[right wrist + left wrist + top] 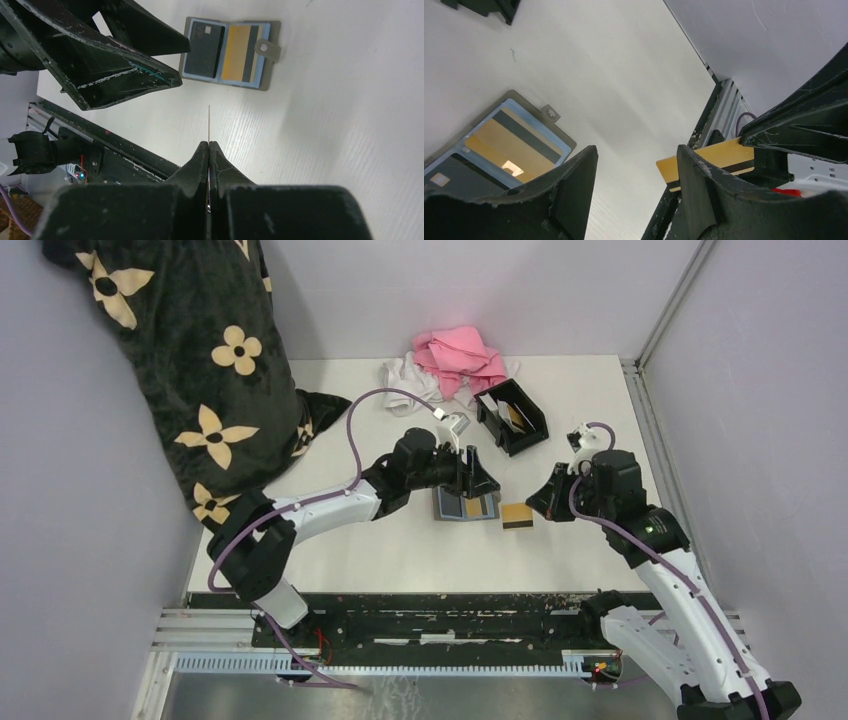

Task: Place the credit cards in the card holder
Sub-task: Pick up the credit card from the storage box.

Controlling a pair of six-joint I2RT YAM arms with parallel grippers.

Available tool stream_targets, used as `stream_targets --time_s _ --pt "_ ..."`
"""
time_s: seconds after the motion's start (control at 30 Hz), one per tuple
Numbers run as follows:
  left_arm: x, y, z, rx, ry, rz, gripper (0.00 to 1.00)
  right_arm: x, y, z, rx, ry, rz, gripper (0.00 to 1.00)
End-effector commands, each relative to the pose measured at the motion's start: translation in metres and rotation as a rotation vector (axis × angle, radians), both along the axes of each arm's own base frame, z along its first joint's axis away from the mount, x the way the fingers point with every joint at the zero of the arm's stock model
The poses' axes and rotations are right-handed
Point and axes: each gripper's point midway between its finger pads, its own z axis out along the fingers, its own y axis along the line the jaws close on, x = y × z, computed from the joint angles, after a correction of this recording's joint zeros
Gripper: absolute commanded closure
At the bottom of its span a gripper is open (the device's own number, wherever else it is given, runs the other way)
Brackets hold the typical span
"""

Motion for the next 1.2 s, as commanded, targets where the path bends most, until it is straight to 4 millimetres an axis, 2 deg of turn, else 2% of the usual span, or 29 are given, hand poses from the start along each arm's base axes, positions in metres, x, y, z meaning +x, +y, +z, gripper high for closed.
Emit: stream_targets --time_s 0.0,0.17,0.37,0.87,1.17 --pt "-0.008 -0.02 0.024 -0.077 -0.076 -0.145 0.32 0.0 0.014 0.003 0.07 -0.025 0.047 0.99" --pt "-0.024 -0.022 0.026 -0.122 -0.07 -0.281 0.32 -0.004 0.02 -0.008 0.088 0.0 0.084 0.99" --pt "-0.043 -0.019 0.037 -0.215 -0.04 -0.436 0.32 -0.009 0.026 -0.002 0.132 -0.007 0.124 0.99" --pt "-0.056 -0.012 0.018 -0.206 0.069 -0.595 0.32 -0.008 0.041 0.004 0.224 0.006 0.189 0.99" --pt "-0.062 -0.009 0.01 -0.214 0.107 -0.651 0.34 0.001 0.044 -0.002 0.244 0.027 0.196 0.99"
